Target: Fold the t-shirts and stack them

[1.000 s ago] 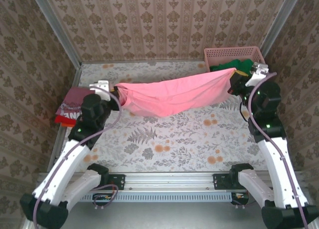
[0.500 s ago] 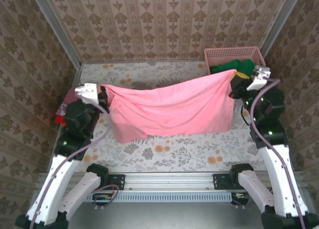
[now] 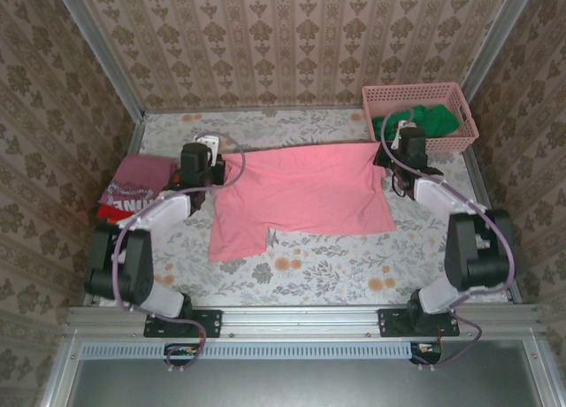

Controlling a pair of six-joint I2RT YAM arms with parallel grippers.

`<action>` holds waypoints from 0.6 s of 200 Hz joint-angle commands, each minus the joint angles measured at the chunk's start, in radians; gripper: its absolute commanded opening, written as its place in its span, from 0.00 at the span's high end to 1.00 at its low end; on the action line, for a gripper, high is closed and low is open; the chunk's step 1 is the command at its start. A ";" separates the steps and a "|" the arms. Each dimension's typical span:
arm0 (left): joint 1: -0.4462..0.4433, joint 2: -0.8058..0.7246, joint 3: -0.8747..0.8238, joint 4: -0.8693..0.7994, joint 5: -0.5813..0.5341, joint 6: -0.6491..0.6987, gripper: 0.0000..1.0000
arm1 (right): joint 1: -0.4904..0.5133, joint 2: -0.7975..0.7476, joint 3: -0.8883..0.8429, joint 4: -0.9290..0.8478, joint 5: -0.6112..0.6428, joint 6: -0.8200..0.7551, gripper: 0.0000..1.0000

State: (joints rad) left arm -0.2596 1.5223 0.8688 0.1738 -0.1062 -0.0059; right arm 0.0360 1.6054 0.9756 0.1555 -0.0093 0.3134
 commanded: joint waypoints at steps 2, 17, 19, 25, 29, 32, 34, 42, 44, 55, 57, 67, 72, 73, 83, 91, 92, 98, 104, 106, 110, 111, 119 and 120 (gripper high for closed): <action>0.028 0.102 0.140 0.071 0.053 0.001 0.95 | -0.011 0.109 0.111 0.104 0.081 0.014 1.00; 0.037 0.179 0.210 0.044 0.079 0.000 0.80 | -0.013 0.177 0.167 0.105 0.093 0.039 0.79; 0.039 0.187 0.219 0.039 0.080 -0.002 0.76 | -0.013 0.185 0.173 0.103 0.094 0.042 0.74; 0.043 0.209 0.244 0.022 0.087 -0.016 0.62 | -0.013 0.200 0.191 0.098 0.097 0.049 0.56; 0.047 0.223 0.261 0.008 0.094 -0.027 0.53 | -0.013 0.206 0.199 0.093 0.097 0.054 0.46; 0.050 0.230 0.272 -0.004 0.102 -0.036 0.46 | -0.013 0.209 0.205 0.089 0.099 0.057 0.39; 0.053 0.233 0.278 -0.014 0.108 -0.044 0.43 | -0.012 0.210 0.206 0.085 0.100 0.060 0.35; 0.061 0.240 0.301 -0.049 0.132 -0.072 0.23 | -0.014 0.207 0.217 0.056 0.105 0.070 0.22; 0.063 0.240 0.303 -0.058 0.138 -0.078 0.16 | -0.015 0.204 0.218 0.046 0.108 0.073 0.19; 0.071 0.230 0.306 -0.107 0.163 -0.109 0.00 | -0.016 0.180 0.218 -0.012 0.125 0.076 0.12; 0.071 0.225 0.306 -0.117 0.163 -0.115 0.00 | -0.017 0.174 0.215 -0.020 0.128 0.077 0.11; 0.075 0.207 0.299 -0.173 0.156 -0.147 0.00 | -0.020 0.141 0.189 -0.049 0.139 0.078 0.09; 0.078 0.199 0.293 -0.203 0.151 -0.160 0.00 | -0.023 0.122 0.169 -0.063 0.140 0.079 0.09; 0.080 0.197 0.292 -0.206 0.151 -0.163 0.00 | -0.023 0.118 0.165 -0.065 0.140 0.079 0.09; 0.084 0.175 0.266 -0.259 0.145 -0.192 0.00 | -0.027 0.078 0.126 -0.087 0.133 0.080 0.09; 0.087 0.151 0.235 -0.282 0.135 -0.217 0.00 | -0.027 0.043 0.090 -0.106 0.124 0.081 0.09; 0.087 0.147 0.230 -0.285 0.135 -0.221 0.00 | -0.028 0.039 0.086 -0.108 0.123 0.082 0.09; 0.087 0.125 0.200 -0.296 0.129 -0.240 0.00 | -0.028 0.011 0.060 -0.122 0.116 0.085 0.09; 0.086 0.097 0.166 -0.302 0.120 -0.261 0.00 | -0.028 -0.018 0.032 -0.134 0.104 0.087 0.09; 0.085 0.088 0.153 -0.304 0.117 -0.270 0.00 | -0.028 -0.028 0.022 -0.136 0.098 0.087 0.09; 0.085 0.068 0.129 -0.309 0.110 -0.288 0.00 | -0.028 -0.047 0.003 -0.141 0.091 0.090 0.09; 0.085 0.063 0.123 -0.310 0.109 -0.293 0.00 | -0.028 -0.050 -0.001 -0.142 0.088 0.091 0.09; 0.083 0.022 0.079 -0.327 0.097 -0.336 0.00 | -0.028 -0.091 -0.038 -0.152 0.073 0.104 0.09; 0.083 0.018 0.073 -0.330 0.095 -0.341 0.00 | -0.028 -0.097 -0.043 -0.153 0.070 0.105 0.09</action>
State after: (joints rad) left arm -0.1806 1.6550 1.0435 -0.0349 0.0116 -0.2039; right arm 0.0109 1.6215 1.0245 0.0841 0.0895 0.3809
